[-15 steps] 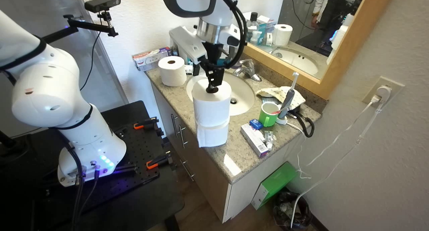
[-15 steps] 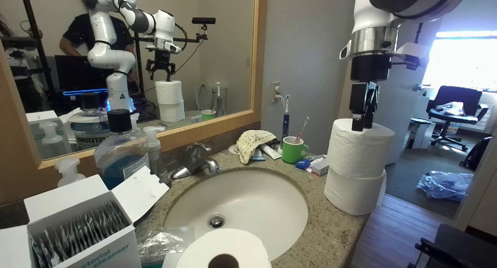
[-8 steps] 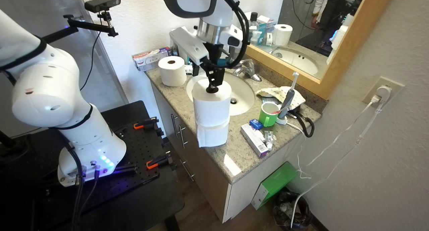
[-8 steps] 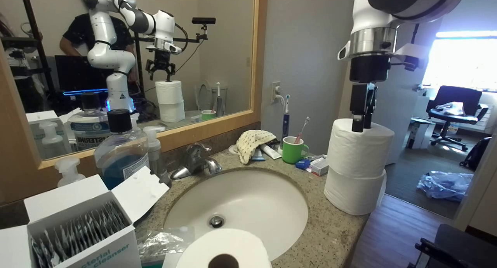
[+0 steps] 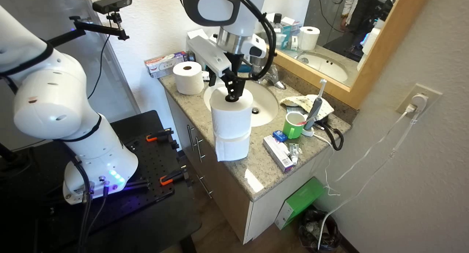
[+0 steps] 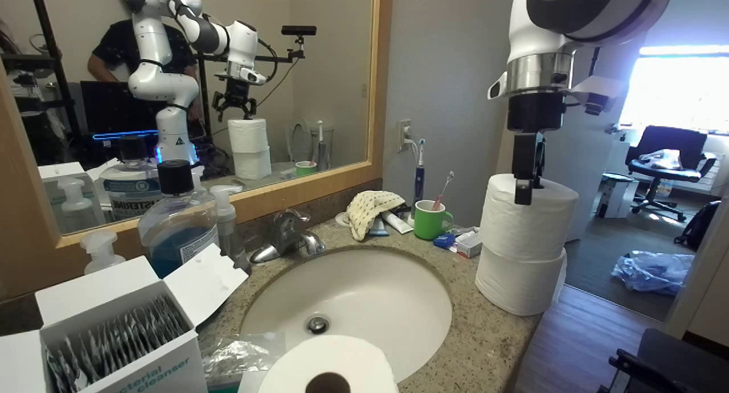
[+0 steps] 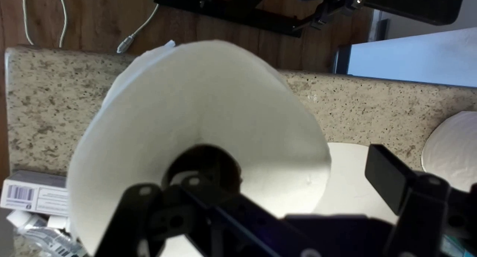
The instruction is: Unassemble the stacked up rolls of tissue
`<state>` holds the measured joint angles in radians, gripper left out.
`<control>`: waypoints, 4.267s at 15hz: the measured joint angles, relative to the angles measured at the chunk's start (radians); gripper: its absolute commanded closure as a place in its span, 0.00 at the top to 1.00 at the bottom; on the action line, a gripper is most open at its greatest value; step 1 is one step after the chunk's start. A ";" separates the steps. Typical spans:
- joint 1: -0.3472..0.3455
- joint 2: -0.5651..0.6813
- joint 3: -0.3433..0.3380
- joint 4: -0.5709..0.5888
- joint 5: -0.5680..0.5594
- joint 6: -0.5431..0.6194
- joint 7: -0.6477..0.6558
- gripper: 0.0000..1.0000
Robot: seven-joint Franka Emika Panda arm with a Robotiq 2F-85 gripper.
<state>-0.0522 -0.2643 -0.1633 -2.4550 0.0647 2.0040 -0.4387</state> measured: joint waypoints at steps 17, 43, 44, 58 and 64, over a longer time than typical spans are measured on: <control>-0.005 0.005 -0.015 0.013 0.000 0.003 -0.010 0.11; 0.147 -0.145 0.105 0.064 -0.075 -0.026 -0.016 0.11; 0.152 -0.140 0.105 0.064 -0.075 -0.026 -0.028 0.11; 0.241 -0.039 0.130 0.094 -0.038 -0.028 -0.146 0.11; 0.213 0.045 0.125 0.095 -0.016 -0.027 -0.146 0.11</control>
<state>0.1607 -0.2190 -0.0385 -2.3604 0.0484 1.9766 -0.5852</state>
